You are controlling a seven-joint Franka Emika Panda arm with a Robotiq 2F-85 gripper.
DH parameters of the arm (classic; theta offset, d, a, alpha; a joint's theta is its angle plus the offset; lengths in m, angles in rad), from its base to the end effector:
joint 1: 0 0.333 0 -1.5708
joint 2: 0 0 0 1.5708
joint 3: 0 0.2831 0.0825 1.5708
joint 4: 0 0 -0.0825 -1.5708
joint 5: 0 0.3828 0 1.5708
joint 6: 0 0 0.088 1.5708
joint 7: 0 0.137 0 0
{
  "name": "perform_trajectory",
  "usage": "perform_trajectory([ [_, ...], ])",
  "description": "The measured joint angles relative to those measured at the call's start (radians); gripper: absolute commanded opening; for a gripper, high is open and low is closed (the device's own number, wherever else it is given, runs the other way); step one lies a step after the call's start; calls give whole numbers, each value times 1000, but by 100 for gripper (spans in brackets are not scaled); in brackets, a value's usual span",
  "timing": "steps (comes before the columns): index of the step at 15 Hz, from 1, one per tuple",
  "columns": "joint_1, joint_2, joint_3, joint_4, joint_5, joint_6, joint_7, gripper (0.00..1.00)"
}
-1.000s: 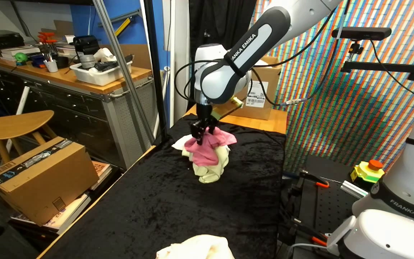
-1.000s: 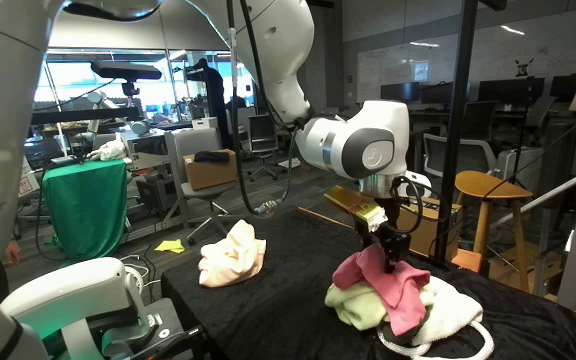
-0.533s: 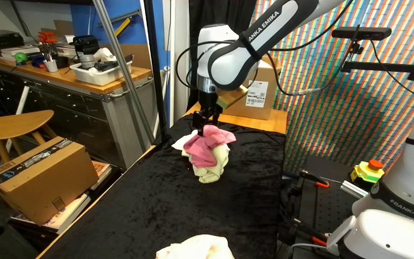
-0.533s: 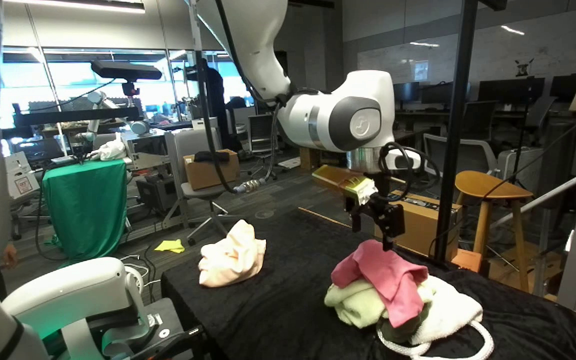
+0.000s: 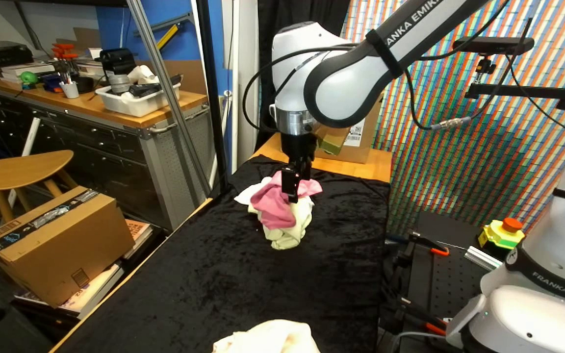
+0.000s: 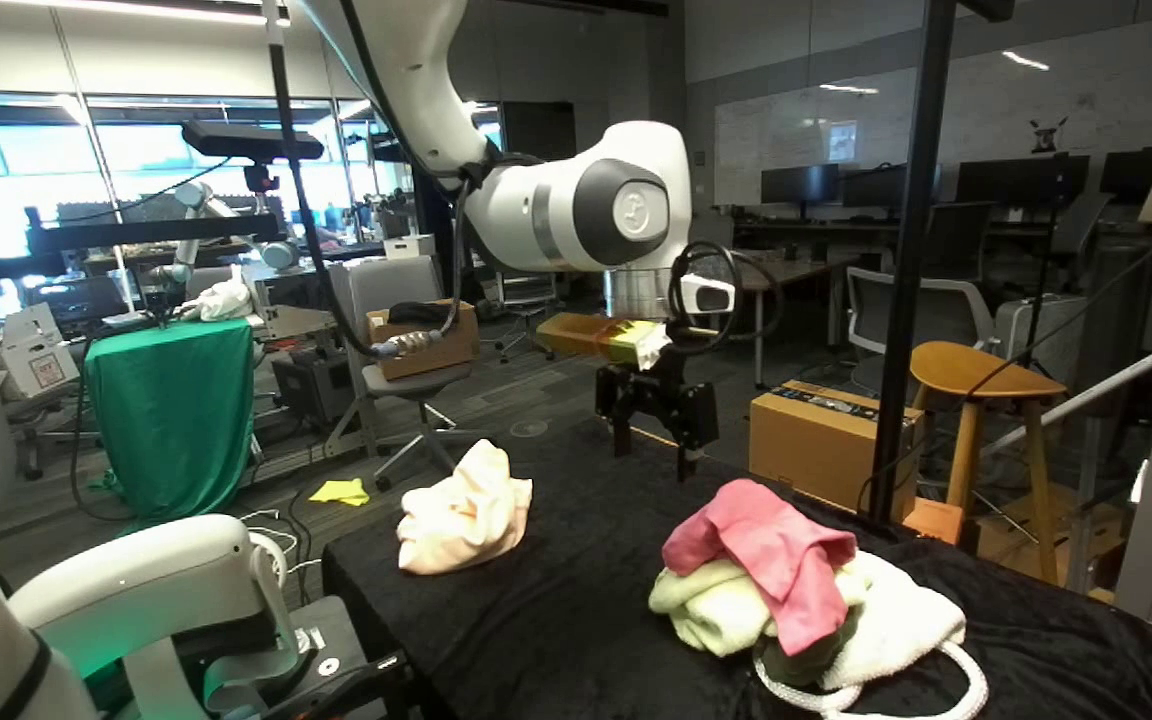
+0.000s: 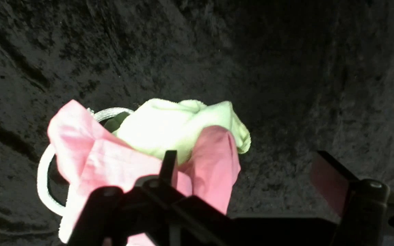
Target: Pick up all the clothes and plush toy, then put them in one place
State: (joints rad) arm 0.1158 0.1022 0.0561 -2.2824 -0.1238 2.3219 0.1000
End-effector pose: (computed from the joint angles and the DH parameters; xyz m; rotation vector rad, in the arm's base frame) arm 0.5065 0.0833 0.2426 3.0412 0.2425 -0.0771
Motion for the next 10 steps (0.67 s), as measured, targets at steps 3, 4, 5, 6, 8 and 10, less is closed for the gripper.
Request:
perform_trajectory([
  [3,26,-37,48,-52,-20,-13,-24,100],
  [4,38,-44,65,-67,-20,-13,-29,100],
  [5,50,-48,84,-79,-20,-12,-32,100],
  [6,64,-48,103,-88,-20,-12,-32,100],
  [8,95,-45,141,-101,-20,-10,-31,100],
  [10,128,-33,177,-108,-19,3,-28,100],
])
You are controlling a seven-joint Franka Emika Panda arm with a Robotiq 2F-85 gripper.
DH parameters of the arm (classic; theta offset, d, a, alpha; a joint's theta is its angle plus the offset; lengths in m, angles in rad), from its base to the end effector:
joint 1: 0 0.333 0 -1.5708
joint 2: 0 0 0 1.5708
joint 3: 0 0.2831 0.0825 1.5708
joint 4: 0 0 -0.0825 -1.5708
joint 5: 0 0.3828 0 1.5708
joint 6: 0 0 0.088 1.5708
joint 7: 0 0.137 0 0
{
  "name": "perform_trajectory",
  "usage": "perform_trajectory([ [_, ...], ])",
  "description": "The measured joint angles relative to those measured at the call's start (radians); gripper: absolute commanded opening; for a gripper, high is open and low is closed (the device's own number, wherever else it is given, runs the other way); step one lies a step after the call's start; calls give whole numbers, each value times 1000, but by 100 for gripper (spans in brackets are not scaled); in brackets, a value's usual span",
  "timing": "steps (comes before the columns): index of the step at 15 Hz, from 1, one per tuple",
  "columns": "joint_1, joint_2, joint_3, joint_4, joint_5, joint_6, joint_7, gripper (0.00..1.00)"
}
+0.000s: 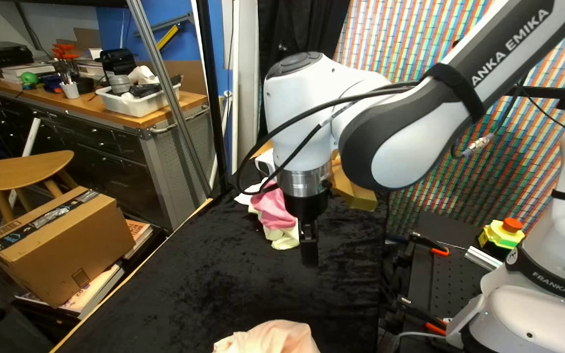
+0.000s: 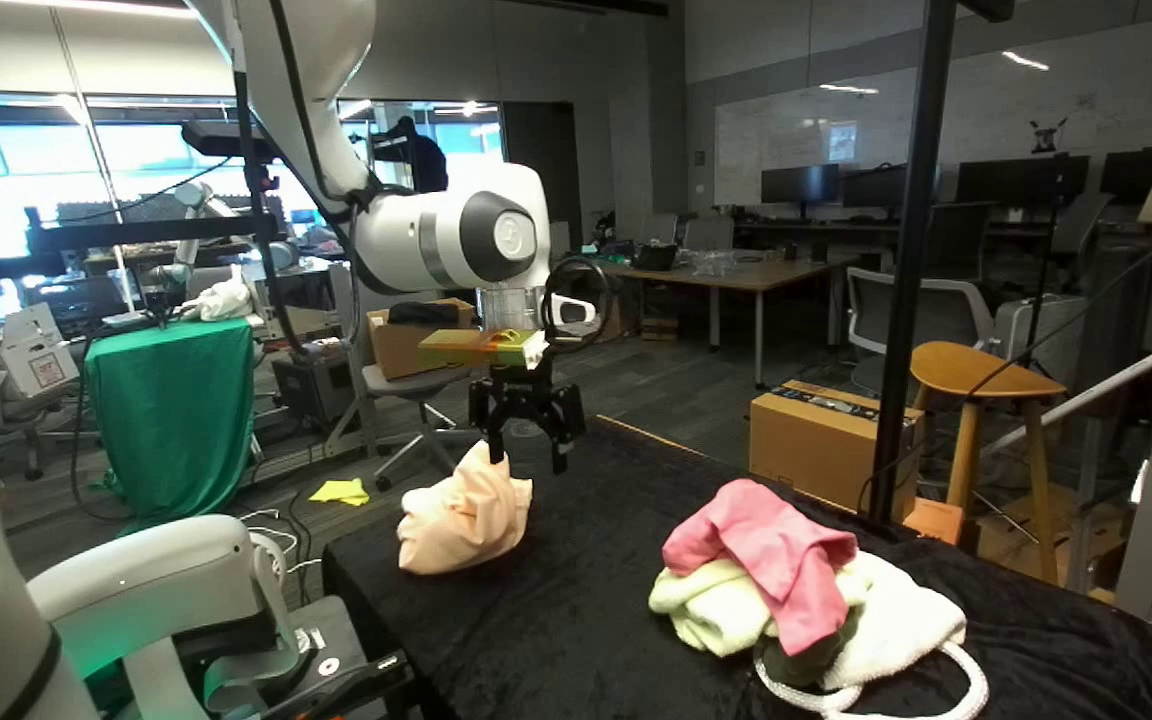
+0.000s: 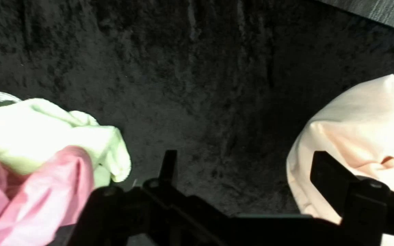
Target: Pick up all the clothes and plush toy, then put them in one place
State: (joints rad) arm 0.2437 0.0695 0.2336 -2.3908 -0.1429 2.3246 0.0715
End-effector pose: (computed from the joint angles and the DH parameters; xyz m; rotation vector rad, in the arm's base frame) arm 0.4249 0.2152 0.2177 2.9249 0.7643 -0.1601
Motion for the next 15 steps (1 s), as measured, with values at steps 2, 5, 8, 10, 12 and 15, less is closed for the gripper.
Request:
perform_trajectory([
  [2,32,19,33,0,6,16,1,100],
  [5,76,56,76,2,8,46,3,100],
  [8,114,97,103,17,8,66,4,100],
  [10,138,130,113,38,3,75,4,100],
  [12,161,168,118,71,-7,80,4,100],
  [15,191,233,118,138,-32,80,4,100],
])
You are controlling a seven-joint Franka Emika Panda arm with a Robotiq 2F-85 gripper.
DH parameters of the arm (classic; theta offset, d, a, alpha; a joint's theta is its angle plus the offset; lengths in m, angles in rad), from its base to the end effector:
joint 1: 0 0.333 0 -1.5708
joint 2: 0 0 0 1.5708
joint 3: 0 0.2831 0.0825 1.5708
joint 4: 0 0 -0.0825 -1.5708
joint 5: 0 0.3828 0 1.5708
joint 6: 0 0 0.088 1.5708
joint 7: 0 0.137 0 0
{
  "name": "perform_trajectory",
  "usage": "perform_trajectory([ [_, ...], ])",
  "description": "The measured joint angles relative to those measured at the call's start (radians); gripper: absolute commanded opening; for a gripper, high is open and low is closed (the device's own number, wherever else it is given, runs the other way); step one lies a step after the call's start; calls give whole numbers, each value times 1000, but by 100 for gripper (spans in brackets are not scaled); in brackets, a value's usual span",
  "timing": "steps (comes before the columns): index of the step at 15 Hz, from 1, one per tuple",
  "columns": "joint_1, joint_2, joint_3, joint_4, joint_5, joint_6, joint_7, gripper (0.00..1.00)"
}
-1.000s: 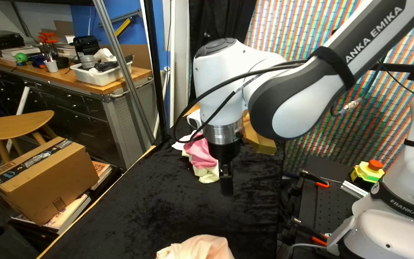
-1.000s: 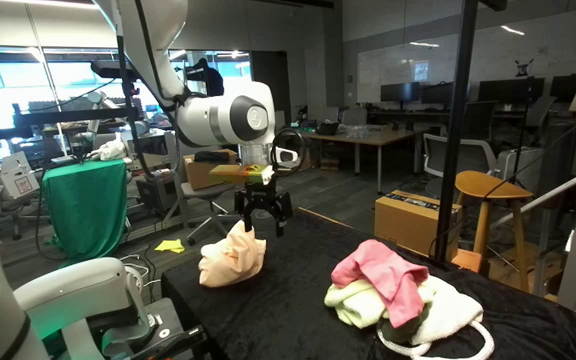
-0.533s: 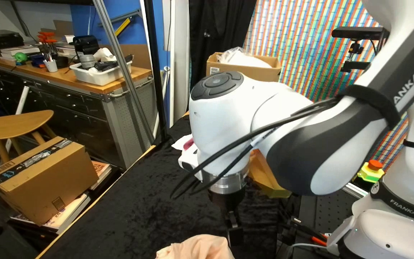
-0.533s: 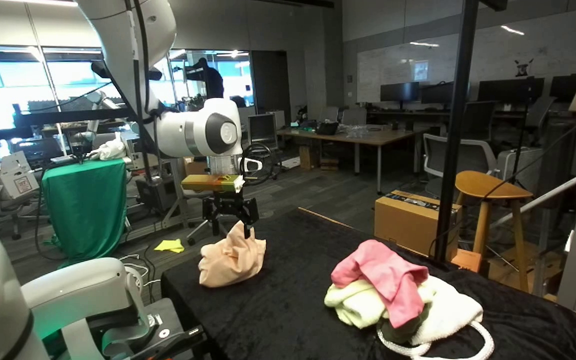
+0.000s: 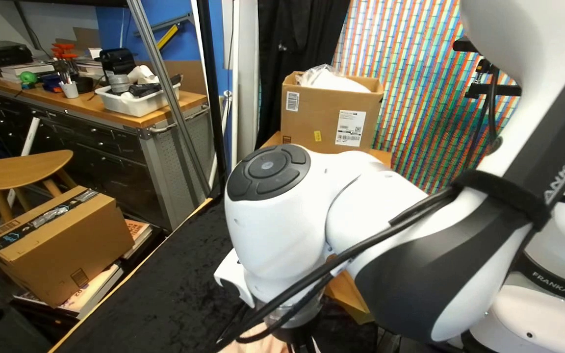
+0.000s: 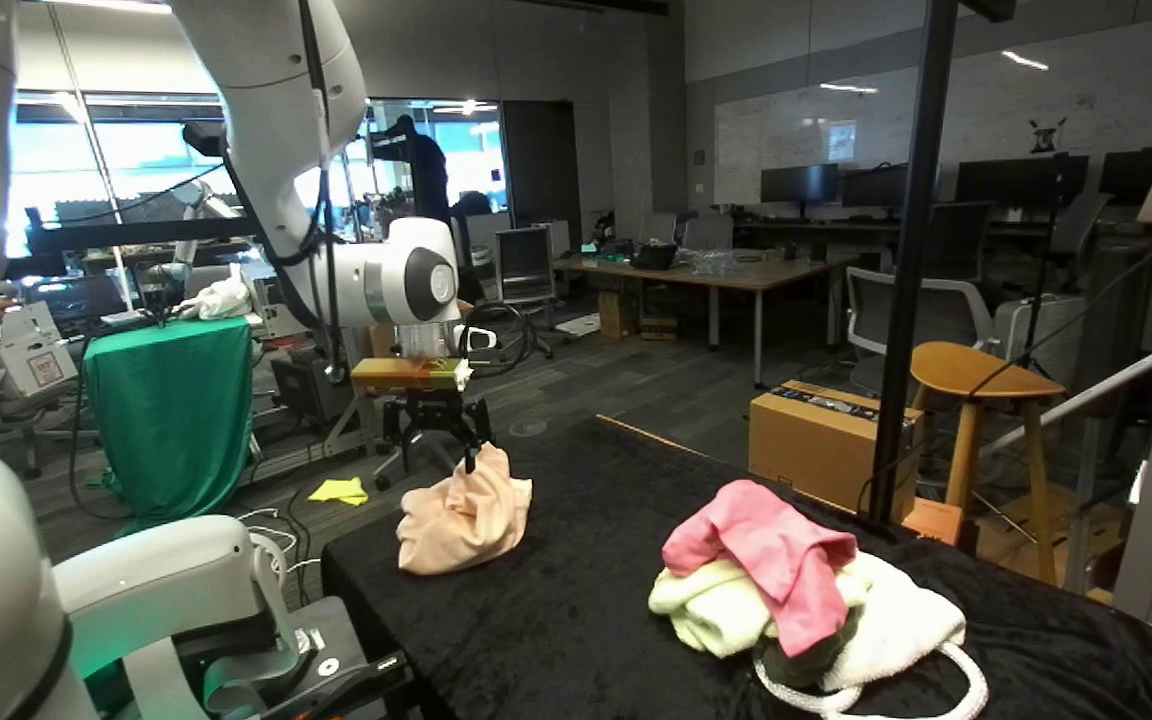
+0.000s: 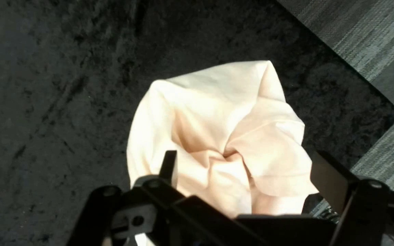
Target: Pick up all the clothes and plush toy, then put them in one place
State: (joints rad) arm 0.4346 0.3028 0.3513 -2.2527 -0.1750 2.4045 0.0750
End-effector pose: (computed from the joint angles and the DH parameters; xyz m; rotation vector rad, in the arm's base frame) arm 0.3594 0.3667 0.1662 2.8117 1.2558 -0.1728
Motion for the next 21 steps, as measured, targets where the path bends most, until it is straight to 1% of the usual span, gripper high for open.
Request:
perform_trajectory([
  [3,20,60,-2,66,-37,1,0,100],
  [7,37,111,-12,118,-80,15,0,100],
  [14,51,165,-29,152,-96,78,-2,100],
  [21,54,213,-42,176,-96,107,-3,100],
])
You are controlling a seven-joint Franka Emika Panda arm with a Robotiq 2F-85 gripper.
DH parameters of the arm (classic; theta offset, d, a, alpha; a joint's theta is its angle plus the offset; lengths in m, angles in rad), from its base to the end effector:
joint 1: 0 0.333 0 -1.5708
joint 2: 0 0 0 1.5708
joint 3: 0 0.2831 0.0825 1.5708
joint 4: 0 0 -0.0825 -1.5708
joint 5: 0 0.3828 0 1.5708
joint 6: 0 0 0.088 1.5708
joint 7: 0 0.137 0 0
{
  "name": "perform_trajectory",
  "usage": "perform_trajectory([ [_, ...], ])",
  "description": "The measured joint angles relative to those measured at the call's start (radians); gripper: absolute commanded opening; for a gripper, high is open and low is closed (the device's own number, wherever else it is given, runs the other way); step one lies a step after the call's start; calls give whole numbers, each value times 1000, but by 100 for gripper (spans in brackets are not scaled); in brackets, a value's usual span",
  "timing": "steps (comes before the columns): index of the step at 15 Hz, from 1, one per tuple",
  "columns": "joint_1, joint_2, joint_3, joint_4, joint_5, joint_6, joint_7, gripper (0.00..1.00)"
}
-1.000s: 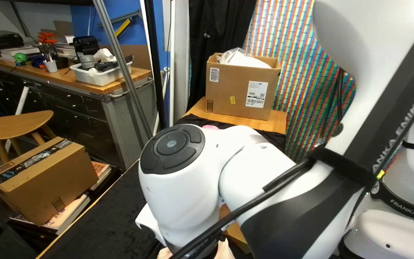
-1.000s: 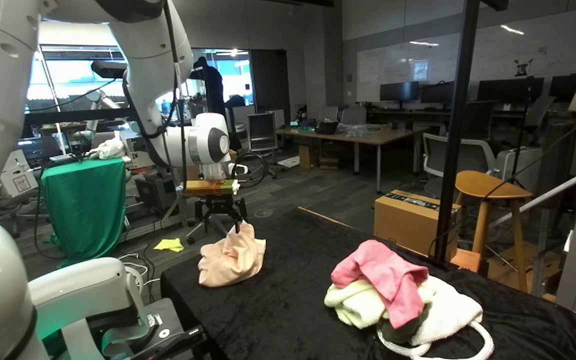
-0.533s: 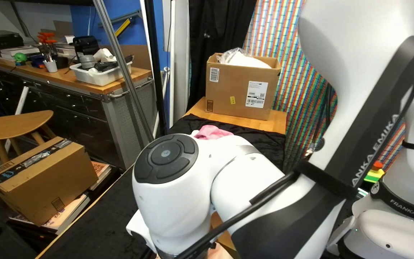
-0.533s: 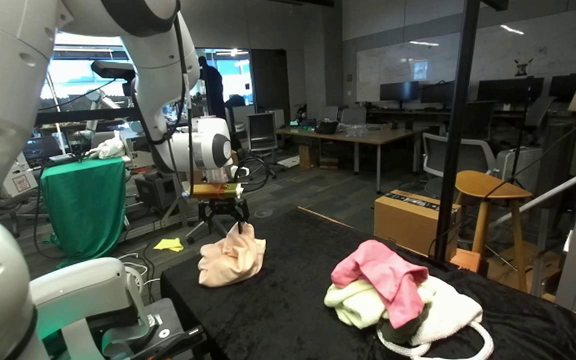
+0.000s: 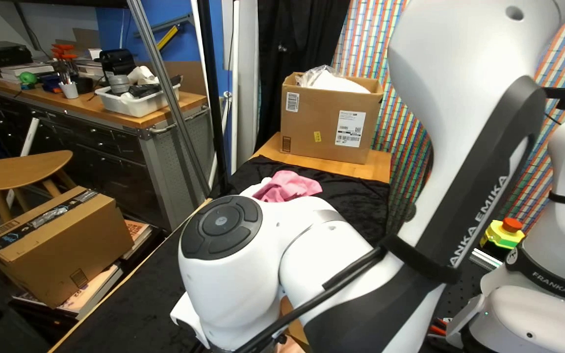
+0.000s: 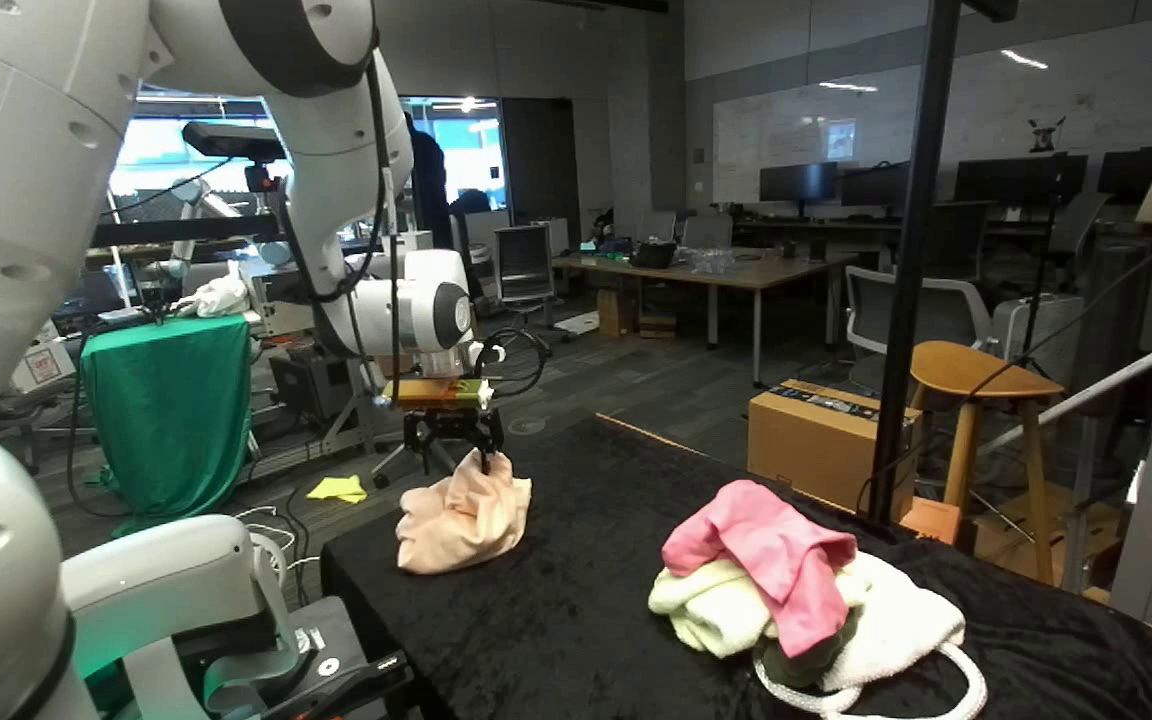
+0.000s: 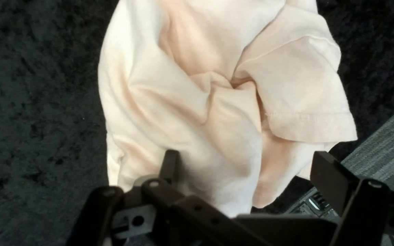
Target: Pick up all the clothes and plush toy, then put them in one place
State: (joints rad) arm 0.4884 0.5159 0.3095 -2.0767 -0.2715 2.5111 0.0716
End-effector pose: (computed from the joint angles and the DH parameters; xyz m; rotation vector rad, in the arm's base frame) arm 0.3881 0.4086 0.1251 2.7991 1.3797 -0.0598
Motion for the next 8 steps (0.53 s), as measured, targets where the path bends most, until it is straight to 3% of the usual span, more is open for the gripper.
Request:
perform_trajectory([
  [8,36,66,-47,34,-28,7,0,100],
])
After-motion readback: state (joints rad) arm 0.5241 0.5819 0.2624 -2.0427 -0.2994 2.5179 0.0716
